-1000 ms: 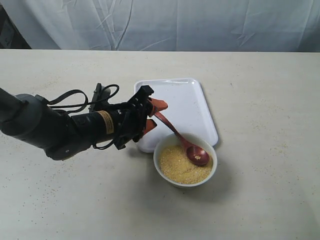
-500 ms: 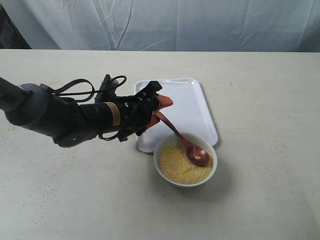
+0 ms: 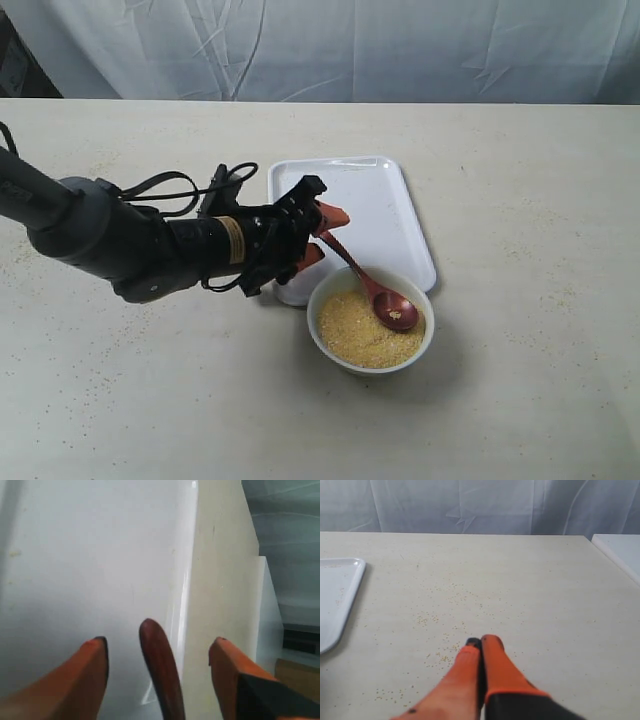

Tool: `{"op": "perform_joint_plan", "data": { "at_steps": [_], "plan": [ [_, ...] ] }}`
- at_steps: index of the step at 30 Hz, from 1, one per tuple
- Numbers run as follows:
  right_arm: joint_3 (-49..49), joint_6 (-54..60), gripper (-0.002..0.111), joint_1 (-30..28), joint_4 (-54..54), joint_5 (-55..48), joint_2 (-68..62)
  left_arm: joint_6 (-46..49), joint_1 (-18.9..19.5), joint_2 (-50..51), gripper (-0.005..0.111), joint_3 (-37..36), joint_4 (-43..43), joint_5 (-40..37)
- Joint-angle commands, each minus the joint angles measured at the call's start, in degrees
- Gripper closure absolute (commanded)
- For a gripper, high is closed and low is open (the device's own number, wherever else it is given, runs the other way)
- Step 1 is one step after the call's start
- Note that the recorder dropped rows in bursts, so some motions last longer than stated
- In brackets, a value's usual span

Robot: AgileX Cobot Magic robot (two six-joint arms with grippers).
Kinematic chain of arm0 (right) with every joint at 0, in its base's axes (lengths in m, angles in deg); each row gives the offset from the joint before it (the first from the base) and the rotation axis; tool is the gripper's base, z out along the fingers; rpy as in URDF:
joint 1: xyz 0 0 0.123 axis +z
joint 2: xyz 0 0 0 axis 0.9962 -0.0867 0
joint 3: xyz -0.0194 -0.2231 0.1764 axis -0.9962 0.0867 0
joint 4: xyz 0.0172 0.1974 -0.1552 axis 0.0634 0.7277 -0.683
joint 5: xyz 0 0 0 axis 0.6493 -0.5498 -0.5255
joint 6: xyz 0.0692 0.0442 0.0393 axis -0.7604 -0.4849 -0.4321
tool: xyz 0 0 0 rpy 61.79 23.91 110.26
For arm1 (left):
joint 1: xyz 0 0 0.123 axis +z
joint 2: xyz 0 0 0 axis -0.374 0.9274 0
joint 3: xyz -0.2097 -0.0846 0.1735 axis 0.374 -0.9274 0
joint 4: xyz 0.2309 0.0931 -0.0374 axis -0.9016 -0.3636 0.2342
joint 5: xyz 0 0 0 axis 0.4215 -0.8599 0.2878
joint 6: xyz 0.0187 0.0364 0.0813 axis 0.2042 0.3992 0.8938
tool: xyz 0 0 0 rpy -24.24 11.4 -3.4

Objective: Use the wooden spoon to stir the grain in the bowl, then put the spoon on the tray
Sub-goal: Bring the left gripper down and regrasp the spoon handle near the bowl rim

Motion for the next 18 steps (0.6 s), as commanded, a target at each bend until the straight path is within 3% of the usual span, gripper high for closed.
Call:
{"op": "perform_joint_plan", "data": {
  "at_steps": [1,8,18],
  "plan": [
    [0.30,-0.02,0.108,-0.26,0.01,0.62,0.37,-1.69,0.05,1.09,0.050,0.11,-1.64,2.31],
    [0.30,-0.02,0.108,-0.26,0.01,0.62,0.37,-1.79,0.05,1.09,0.059,0.11,-1.73,4.15],
    [0.30,-0.02,0.108,-0.26,-0.14,0.49,0.37,-2.02,0.05,1.09,0.060,0.11,-1.97,6.84]
  ]
}}
